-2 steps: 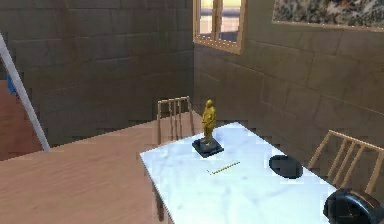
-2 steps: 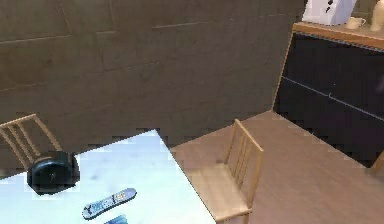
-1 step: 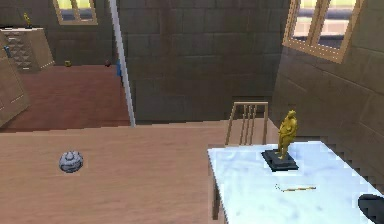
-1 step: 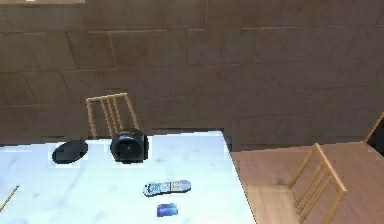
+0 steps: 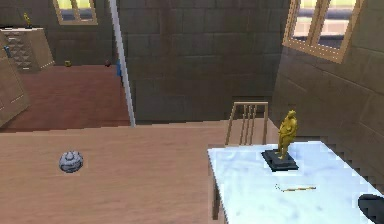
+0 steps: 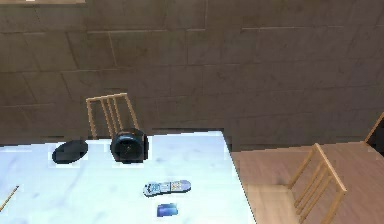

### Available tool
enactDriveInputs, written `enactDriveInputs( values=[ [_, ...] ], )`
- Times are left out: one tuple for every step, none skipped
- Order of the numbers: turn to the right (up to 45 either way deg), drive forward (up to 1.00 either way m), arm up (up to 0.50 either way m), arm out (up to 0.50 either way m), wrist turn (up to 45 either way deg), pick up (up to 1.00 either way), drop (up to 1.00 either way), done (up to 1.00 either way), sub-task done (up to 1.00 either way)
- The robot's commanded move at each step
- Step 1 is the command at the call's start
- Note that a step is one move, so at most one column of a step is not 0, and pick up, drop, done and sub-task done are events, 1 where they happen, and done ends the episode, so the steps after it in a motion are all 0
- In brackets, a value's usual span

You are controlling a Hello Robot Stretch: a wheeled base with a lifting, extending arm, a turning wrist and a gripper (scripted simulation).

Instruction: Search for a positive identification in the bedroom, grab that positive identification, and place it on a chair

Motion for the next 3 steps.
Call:
enactDriveInputs(
  values=[
    [0.0,0.00,0.22,0.00,0.0,0.00,0.00,0.00,0.00],
    [0.0,0.00,0.00,0.16,0.0,0.00,0.00,0.00,0.00],
    [0.0,0.00,0.00,0.00,45.0,0.00,0.00,0.00,0.00]
  ],
)
